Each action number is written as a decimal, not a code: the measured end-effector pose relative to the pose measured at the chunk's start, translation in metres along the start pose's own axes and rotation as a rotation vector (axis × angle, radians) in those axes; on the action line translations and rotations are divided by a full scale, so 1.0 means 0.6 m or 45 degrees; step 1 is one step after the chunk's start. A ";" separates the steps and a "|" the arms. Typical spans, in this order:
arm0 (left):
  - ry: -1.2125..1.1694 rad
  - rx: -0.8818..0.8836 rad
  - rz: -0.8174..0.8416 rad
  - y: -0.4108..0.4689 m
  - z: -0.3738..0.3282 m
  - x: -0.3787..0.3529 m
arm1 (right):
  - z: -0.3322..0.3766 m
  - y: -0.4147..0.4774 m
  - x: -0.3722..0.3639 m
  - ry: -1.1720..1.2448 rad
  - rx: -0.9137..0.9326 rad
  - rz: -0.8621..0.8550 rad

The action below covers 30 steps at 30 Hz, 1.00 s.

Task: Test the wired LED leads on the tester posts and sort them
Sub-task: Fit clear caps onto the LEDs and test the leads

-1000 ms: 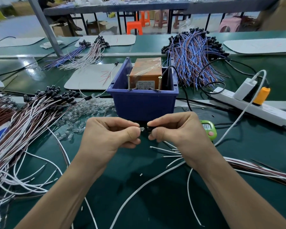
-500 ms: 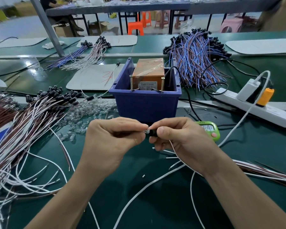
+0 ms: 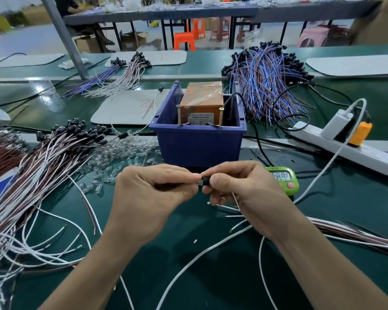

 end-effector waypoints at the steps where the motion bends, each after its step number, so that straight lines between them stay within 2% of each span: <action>1: 0.002 0.000 -0.003 0.000 0.000 0.000 | 0.000 0.000 0.000 -0.005 0.001 -0.001; 7: 0.018 -0.056 -0.006 -0.001 -0.004 -0.001 | 0.004 -0.003 -0.005 -0.057 -0.004 0.070; 14: 0.075 -0.043 -0.012 -0.006 -0.003 0.000 | 0.008 -0.006 -0.007 -0.074 0.026 0.041; 17: 0.058 0.081 -0.010 -0.006 0.004 0.003 | 0.008 -0.006 -0.006 -0.093 0.023 0.034; 23: -0.381 0.421 0.130 -0.007 0.033 -0.009 | 0.014 -0.009 -0.008 -0.103 0.047 0.082; 30: -0.489 0.557 0.205 -0.017 0.056 -0.018 | 0.015 -0.010 -0.012 -0.159 0.069 0.112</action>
Point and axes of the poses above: each hand's wrist, its own y-axis towards the middle knuckle, its own x-axis out of the back of the hand, z = x × y, the point moved 7 cm from there along y, towards the middle knuckle, and after that the axes turned 12 degrees about -x, right-handed, at the moved point
